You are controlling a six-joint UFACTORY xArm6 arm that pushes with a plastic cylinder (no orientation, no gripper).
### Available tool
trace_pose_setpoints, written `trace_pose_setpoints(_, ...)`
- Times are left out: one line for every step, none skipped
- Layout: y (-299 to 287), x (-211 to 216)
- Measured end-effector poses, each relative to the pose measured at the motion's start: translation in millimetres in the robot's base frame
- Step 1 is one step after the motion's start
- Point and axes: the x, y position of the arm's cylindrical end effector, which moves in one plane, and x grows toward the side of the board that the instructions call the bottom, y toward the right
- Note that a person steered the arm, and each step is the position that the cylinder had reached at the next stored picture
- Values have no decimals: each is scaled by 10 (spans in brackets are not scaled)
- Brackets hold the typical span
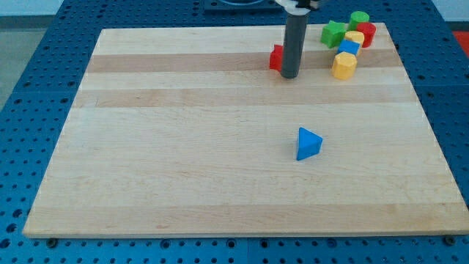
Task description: Push red star towards left side of the green star
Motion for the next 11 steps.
trace_pose_setpoints(-216, -5)
trace_pose_setpoints(-329, -56)
trace_pose_setpoints(-230, -240)
trace_pose_setpoints(13, -421)
trace_pose_setpoints(97, -582)
trace_pose_setpoints(97, -670)
trace_pose_setpoints(97, -680)
trace_pose_setpoints(97, -680)
trace_pose_setpoints(141, -706)
trace_pose_setpoints(252, -739)
trace_pose_setpoints(308, -778)
